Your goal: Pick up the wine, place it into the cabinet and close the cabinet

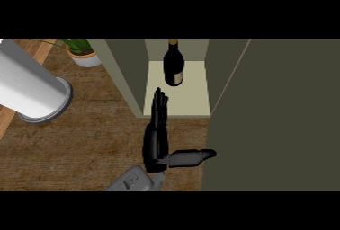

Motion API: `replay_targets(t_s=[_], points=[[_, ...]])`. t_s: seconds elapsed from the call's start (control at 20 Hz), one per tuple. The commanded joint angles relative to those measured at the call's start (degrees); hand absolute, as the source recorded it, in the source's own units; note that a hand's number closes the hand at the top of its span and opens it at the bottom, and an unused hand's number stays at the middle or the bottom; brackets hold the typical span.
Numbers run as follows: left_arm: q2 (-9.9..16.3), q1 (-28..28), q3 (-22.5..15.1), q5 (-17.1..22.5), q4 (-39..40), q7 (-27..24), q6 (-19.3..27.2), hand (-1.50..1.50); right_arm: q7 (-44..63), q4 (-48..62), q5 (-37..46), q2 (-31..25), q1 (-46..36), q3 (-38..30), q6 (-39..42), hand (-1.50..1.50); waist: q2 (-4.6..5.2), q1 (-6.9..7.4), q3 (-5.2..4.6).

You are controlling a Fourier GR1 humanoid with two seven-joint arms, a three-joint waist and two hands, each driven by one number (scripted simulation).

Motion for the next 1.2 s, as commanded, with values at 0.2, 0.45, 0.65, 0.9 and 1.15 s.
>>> replay_targets(t_s=[0.2, 0.45, 0.65, 0.9, 1.15], points=[[2.2, 10.8, -6.8, -8.5, -15.9, 4.2, 10.6, -1.5, -0.4, -4.2, 1.3, 1.2, 2.1, 1.7, -0.5, -1.5, 0.15, -0.01, -0.01], [7.5, 15.8, -6.6, -10.8, -27.4, 7.0, 10.6, -1.5, 1.2, -5.1, -4.0, -0.9, 2.6, -1.3, 1.3, -1.5, 0.16, -0.04, -0.01], [12.6, 22.1, -9.1, -11.6, -32.3, 5.0, 7.1, -1.5, 0.9, -6.2, -9.6, -1.2, 6.4, -1.8, 4.7, -1.5, 0.06, -0.22, 0.02], [18.9, 25.9, -8.8, -11.3, -38.7, 5.6, 2.8, -1.5, 3.7, -5.1, -9.4, -2.1, 5.3, 0.3, 6.4, 1.5, 0.11, -0.11, 0.0], [27.7, 30.1, -5.0, -8.8, -44.3, 5.4, -4.5, -1.5, 3.0, -5.0, -6.2, -1.8, 4.2, 3.0, 7.9, 1.5, 0.16, 0.02, -0.03]])
